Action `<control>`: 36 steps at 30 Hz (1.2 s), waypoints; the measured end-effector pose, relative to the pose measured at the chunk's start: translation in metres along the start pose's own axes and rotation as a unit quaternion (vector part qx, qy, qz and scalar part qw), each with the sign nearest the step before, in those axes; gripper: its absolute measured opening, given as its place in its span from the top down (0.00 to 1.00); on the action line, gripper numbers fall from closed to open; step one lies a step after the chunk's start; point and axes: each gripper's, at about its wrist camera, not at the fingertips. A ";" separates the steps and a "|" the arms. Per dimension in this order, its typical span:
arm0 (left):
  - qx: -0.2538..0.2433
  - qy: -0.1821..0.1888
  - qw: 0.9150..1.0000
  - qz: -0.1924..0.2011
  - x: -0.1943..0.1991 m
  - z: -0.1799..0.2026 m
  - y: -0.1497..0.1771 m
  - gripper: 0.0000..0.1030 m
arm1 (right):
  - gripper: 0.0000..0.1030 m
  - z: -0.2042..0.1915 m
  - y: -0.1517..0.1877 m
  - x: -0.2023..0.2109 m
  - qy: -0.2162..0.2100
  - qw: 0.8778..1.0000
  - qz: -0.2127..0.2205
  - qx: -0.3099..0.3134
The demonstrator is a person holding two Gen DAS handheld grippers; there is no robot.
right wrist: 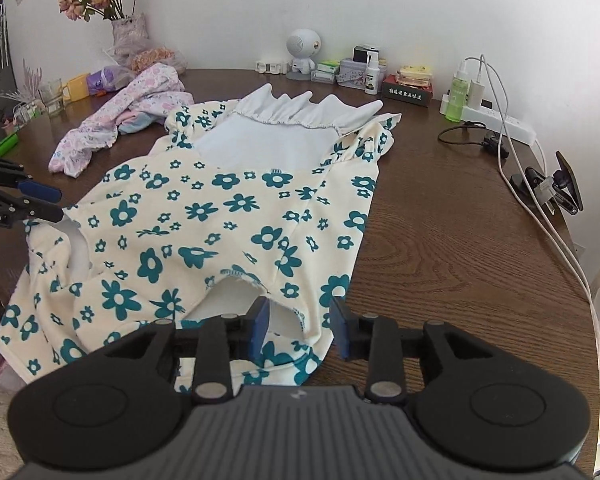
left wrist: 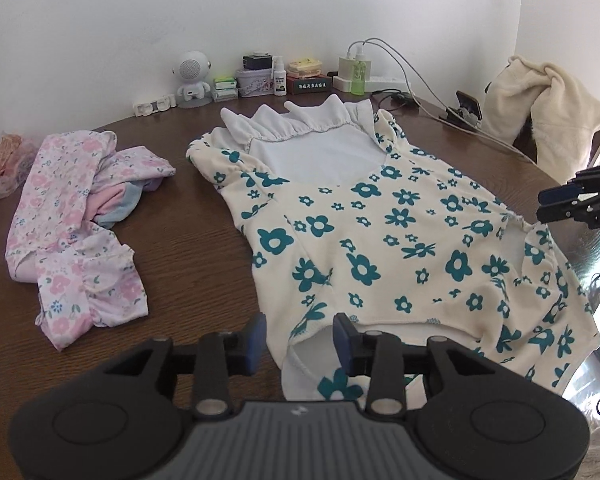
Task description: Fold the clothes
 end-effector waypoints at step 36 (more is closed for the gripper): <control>-0.099 0.017 0.990 -0.095 -0.020 0.079 0.016 0.71 | 0.53 0.160 -0.222 -0.261 0.070 0.985 -0.083 -0.133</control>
Point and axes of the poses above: each gripper's, at about its wrist camera, not at the fingertips, and x roughly against the way its jaws point, z to its right, y to its underside, and after that the axes turned 5 degrees about -y, right-handed
